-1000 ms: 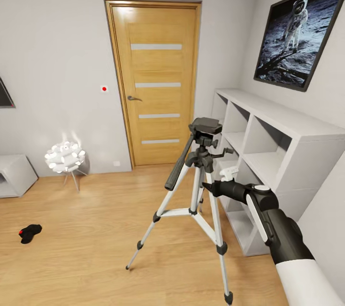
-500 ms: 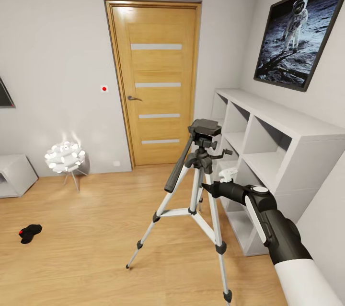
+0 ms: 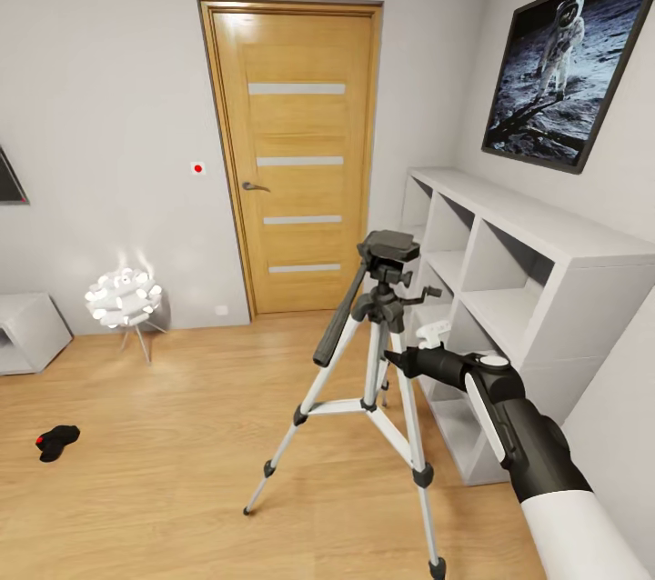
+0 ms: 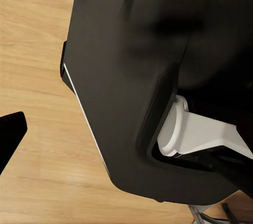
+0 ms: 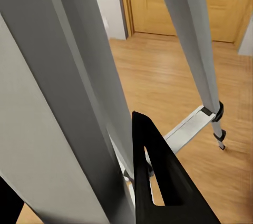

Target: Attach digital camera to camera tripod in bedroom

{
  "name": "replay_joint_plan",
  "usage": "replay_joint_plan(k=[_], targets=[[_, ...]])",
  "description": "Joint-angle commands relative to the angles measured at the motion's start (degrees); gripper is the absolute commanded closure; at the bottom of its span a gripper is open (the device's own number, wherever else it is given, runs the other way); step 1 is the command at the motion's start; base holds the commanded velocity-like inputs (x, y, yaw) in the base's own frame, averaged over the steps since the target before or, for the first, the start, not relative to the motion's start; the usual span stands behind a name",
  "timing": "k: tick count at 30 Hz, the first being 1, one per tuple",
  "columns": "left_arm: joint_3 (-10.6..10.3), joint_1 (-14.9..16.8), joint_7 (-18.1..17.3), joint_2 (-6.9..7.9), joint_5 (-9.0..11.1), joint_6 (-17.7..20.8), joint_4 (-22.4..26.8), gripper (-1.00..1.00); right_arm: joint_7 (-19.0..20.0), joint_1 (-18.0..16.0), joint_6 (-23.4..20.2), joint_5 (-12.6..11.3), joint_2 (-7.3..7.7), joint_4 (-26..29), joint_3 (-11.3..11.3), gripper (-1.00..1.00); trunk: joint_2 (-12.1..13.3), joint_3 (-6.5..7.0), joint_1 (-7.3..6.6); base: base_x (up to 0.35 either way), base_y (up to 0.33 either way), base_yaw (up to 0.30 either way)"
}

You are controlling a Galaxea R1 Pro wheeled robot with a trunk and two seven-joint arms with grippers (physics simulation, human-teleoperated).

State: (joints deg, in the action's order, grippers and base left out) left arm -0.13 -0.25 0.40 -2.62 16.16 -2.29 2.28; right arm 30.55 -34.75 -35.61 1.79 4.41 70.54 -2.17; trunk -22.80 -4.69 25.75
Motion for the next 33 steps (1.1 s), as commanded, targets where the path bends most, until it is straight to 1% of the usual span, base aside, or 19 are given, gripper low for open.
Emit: replay_joint_plan(k=[1,8,11,33], targets=[[0.0,0.0,0.0,-0.01,0.3,-0.1,0.1,-1.00,0.2,-0.1,-0.4,-0.3,0.04,0.0,0.0,1.00,-0.1,-0.11,0.03,0.000,0.000,0.000],[0.0,0.0,0.0,0.06,0.3,-0.1,0.1,-1.00,0.1,-0.1,-0.4,-0.5,0.34,-0.3,0.0,1.00,-0.1,-0.11,0.03,0.000,0.000,0.000],[0.0,0.0,0.0,0.01,0.3,-0.1,0.1,-1.00,0.1,-0.1,-0.4,-0.5,0.62,-1.6,0.1,1.00,-0.1,-0.11,0.03,0.000,0.000,0.000],[0.0,0.0,0.0,-0.01,0.3,-0.1,0.1,-1.00,0.2,-0.1,-0.2,-0.2,0.61,-3.5,0.1,1.00,-0.1,-0.11,0.03,0.000,0.000,0.000]])
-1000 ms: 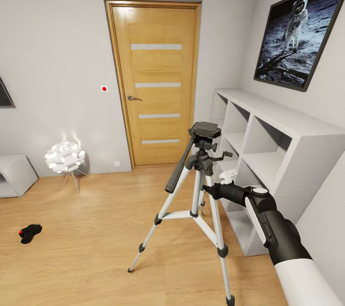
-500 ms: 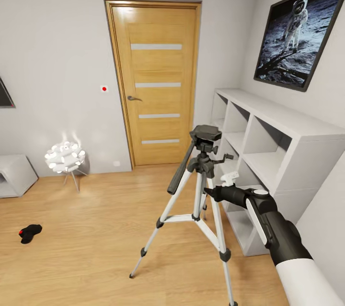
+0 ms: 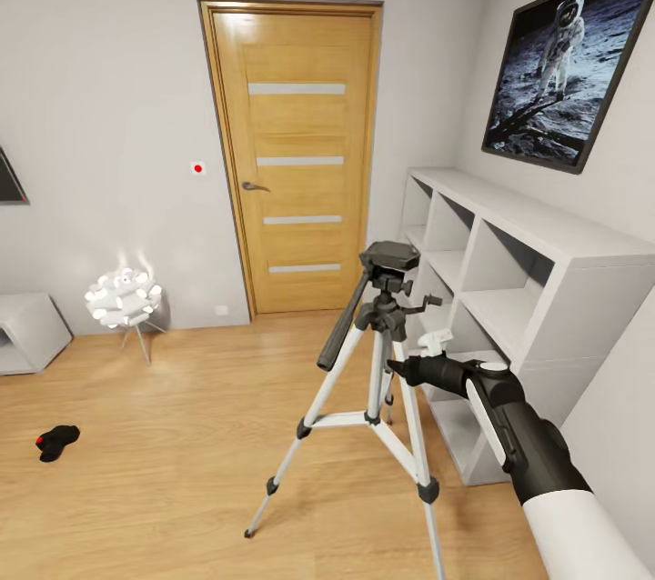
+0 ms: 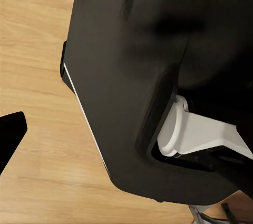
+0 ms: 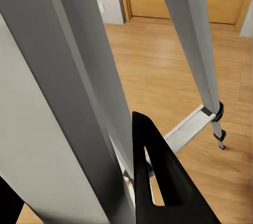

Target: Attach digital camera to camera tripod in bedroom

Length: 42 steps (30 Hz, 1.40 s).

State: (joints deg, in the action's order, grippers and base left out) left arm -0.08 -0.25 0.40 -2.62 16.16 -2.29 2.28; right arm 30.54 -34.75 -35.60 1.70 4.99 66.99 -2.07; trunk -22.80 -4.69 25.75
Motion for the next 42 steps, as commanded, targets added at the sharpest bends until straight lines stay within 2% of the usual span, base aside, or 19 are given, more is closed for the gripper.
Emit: replay_joint_plan(k=[1,5,6,25,31,32,34,42], targets=[[0.0,0.0,0.0,-0.01,0.3,-0.1,0.1,-1.00,0.2,-0.1,-0.3,-0.1,0.01,0.1,0.0,1.00,-0.1,-0.11,0.03,0.000,0.000,0.000],[-0.1,0.0,0.0,-0.01,0.3,-0.1,0.1,-1.00,0.2,-0.1,-0.3,-0.1,-0.08,0.0,0.0,1.00,-0.1,-0.11,0.03,0.000,0.000,0.000],[-0.1,0.0,0.0,-0.01,0.3,-0.1,0.1,-1.00,0.2,-0.1,-0.3,-0.2,-0.04,0.0,0.0,-1.00,-0.1,-0.11,0.03,0.000,0.000,0.000],[-0.1,0.0,0.0,0.07,0.3,-0.1,0.1,-1.00,0.1,-0.1,-0.2,-0.2,-0.09,-0.4,0.0,-1.00,-0.1,-0.11,0.03,0.000,0.000,0.000],[0.0,0.0,0.0,0.01,0.3,-0.1,0.1,-1.00,0.0,-0.1,-0.2,2.1,-0.20,-0.9,0.0,-1.00,-0.1,-0.11,0.03,-0.010,0.000,0.000],[0.0,0.0,0.0,0.00,0.3,-0.1,0.1,-1.00,-0.1,-0.1,-0.2,3.4,-0.30,-1.3,0.0,-1.00,-0.1,-0.11,0.03,-0.120,0.000,0.000],[0.0,0.0,0.0,-0.01,0.3,-0.1,0.1,-1.00,-0.1,-0.1,-0.2,4.4,-0.40,-1.6,0.0,-1.00,-0.1,-0.11,0.03,-0.177,0.000,0.000],[0.0,0.0,0.0,-0.01,0.3,-0.1,0.1,-1.00,-0.1,-0.1,-0.2,5.3,-0.41,-1.9,0.1,-1.00,-0.1,-0.11,0.03,-0.217,0.000,0.000]])
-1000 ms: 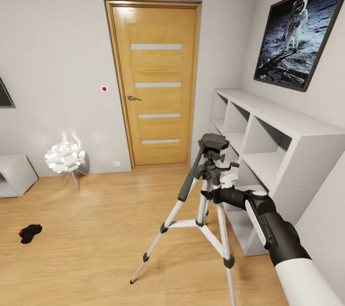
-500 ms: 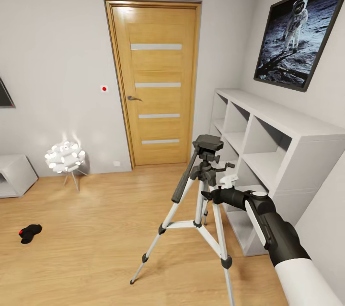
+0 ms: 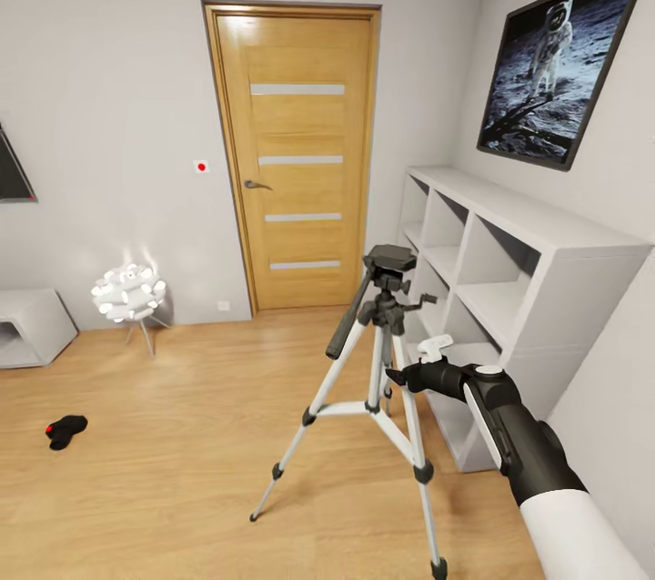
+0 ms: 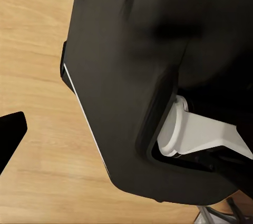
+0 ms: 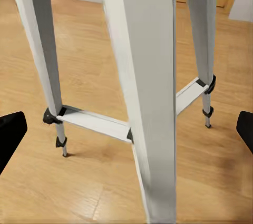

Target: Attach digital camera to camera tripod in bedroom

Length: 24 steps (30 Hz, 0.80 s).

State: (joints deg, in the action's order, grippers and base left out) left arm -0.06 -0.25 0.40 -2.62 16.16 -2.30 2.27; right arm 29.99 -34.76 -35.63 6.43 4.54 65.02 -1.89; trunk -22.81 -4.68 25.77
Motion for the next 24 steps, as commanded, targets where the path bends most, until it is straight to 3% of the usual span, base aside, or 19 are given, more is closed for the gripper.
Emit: replay_joint_plan(k=[1,24], targets=[[0.0,0.0,0.0,-0.01,0.3,-0.1,0.1,-1.00,0.4,0.0,-0.1,0.7,0.03,0.1,0.0,-1.00,-0.1,-0.11,0.02,-0.101,0.000,0.000],[0.0,0.0,0.0,-0.01,0.3,-0.1,0.1,-1.00,0.4,0.0,-0.1,0.9,0.21,0.0,0.1,-1.00,-0.1,-0.11,0.02,-0.013,0.000,0.000]])
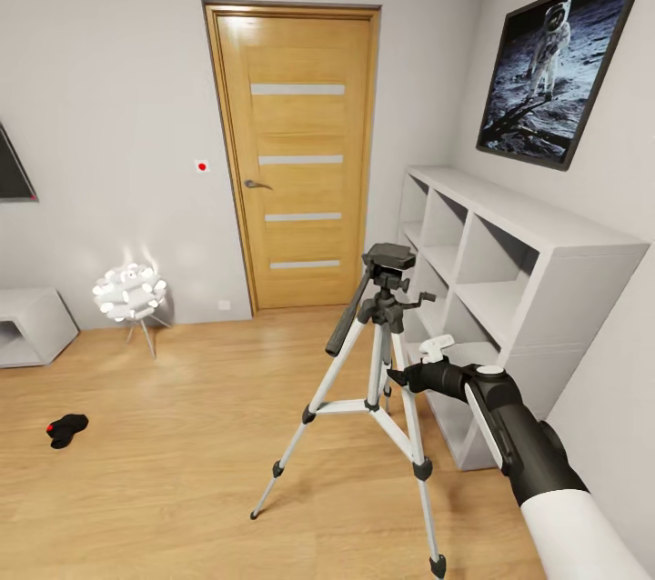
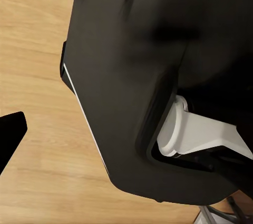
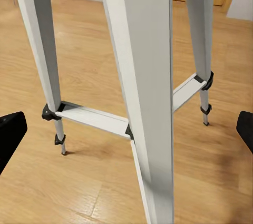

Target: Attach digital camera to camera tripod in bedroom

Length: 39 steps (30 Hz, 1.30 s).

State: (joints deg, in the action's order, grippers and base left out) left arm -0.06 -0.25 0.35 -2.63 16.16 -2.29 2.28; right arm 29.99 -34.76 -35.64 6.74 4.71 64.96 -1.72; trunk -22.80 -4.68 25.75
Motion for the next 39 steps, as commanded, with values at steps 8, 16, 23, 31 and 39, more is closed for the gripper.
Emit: replay_joint_plan(k=[8,16,23,31,39], targets=[[0.1,0.0,0.1,0.00,0.4,-0.1,0.1,-1.00,0.4,0.0,-0.1,0.8,-0.13,0.0,0.0,-1.00,-0.1,-0.11,0.03,-0.218,0.000,0.000],[0.1,0.0,0.1,0.06,0.4,-0.1,0.1,-1.00,0.4,0.0,-0.2,0.4,0.13,-2.3,0.0,-1.00,-0.1,-0.11,0.03,-0.114,0.000,0.000],[0.1,0.0,0.1,0.07,0.4,-0.1,0.1,-1.00,0.0,0.0,-0.2,0.4,0.32,-4.4,0.0,-1.00,-0.1,-0.11,0.03,-0.011,0.000,0.000],[0.1,0.0,0.1,0.08,0.4,-0.1,0.1,-1.00,-0.2,0.0,-0.4,0.4,0.38,-5.0,0.0,-1.00,-0.1,-0.11,0.03,-0.001,0.000,0.000],[0.1,0.0,0.1,0.08,0.4,-0.1,0.1,-1.00,-0.3,0.0,-0.2,0.3,1.35,-15.5,0.1,-1.00,-0.1,-0.11,0.03,0.000,0.000,0.000]])
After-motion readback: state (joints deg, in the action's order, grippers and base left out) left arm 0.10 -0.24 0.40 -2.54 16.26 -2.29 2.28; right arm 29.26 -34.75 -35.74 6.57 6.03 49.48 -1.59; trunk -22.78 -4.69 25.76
